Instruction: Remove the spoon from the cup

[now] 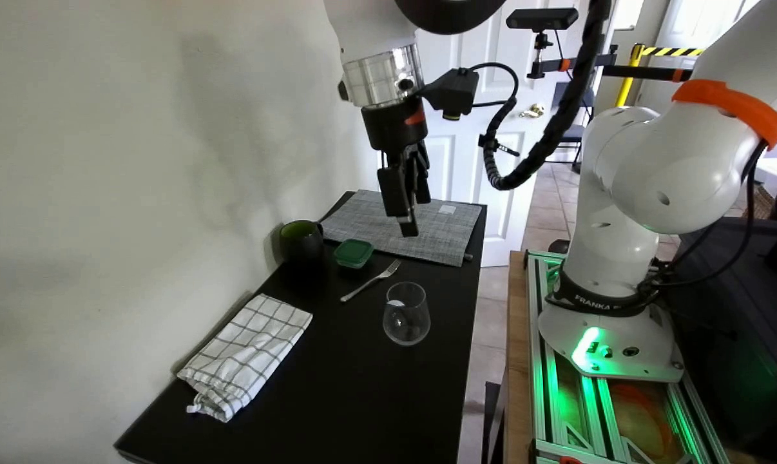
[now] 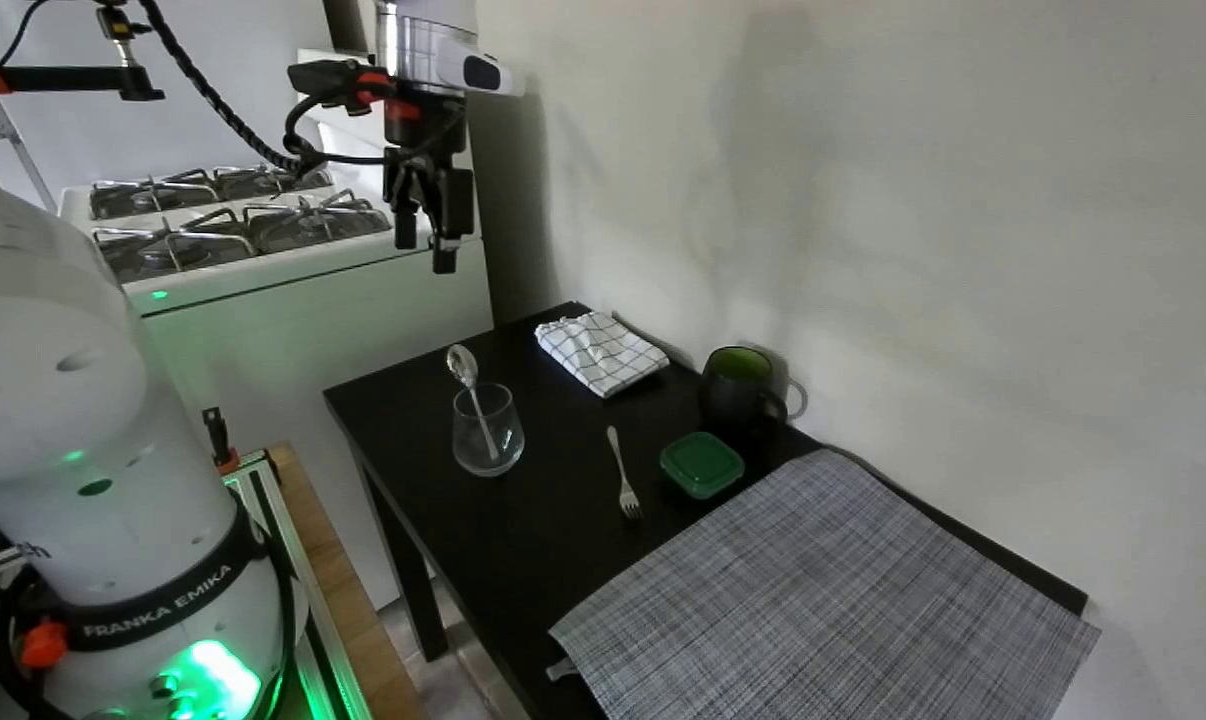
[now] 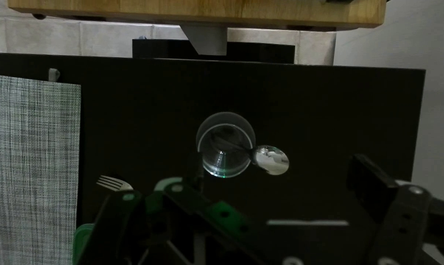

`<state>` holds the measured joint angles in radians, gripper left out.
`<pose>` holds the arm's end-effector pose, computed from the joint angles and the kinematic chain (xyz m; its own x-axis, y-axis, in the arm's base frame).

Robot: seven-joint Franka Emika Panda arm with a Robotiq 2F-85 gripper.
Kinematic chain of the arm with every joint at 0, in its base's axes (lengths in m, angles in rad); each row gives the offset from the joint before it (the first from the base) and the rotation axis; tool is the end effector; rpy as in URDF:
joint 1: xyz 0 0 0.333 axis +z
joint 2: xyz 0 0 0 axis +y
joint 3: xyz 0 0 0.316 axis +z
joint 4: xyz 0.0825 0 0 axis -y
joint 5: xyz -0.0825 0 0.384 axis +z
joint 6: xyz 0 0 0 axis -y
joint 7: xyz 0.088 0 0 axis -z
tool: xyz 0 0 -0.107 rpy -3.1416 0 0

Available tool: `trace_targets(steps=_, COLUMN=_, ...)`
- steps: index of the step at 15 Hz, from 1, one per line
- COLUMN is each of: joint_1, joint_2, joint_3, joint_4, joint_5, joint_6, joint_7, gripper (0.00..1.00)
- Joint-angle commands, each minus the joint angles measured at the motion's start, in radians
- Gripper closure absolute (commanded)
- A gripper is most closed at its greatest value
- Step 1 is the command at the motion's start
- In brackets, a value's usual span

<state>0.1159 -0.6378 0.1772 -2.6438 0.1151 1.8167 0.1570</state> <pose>0.3125 0.1025 0.4238 0.9805 0.0485 -0.1905 0.0554 -0.9980 0.0312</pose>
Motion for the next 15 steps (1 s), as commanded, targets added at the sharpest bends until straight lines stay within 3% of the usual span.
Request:
trace_targets(steps=1, joint_1=-0.003, joint_2=0.010, joint_3=0.035, joint_4=-0.052, joint_5=-0.022, joint_6=0.070, joint_7=0.072, gripper=0.00)
trace_targets(steps=7, joint_1=0.000, joint_2=0.019, joint_3=0.085, joint_4=-0.146, joint_5=-0.067, joint_6=0.220, joint_7=0.173, gripper=0.00)
trace_targets(steps=11, joint_1=-0.001, joint_2=0.086, joint_3=0.117, joint_4=-0.114, joint_5=-0.092, joint_6=0.280, joint_7=0.237, gripper=0.00)
trace_targets(steps=12, joint_1=0.010, joint_2=0.056, joint_3=0.088, joint_4=-0.112, joint_5=-0.078, joint_6=0.241, joint_7=0.197, gripper=0.00)
trace_targets(steps=15, joint_1=0.011, joint_2=0.076, joint_3=0.098, joint_4=-0.110, joint_5=-0.080, joint_6=0.259, joint_7=0.215, gripper=0.00)
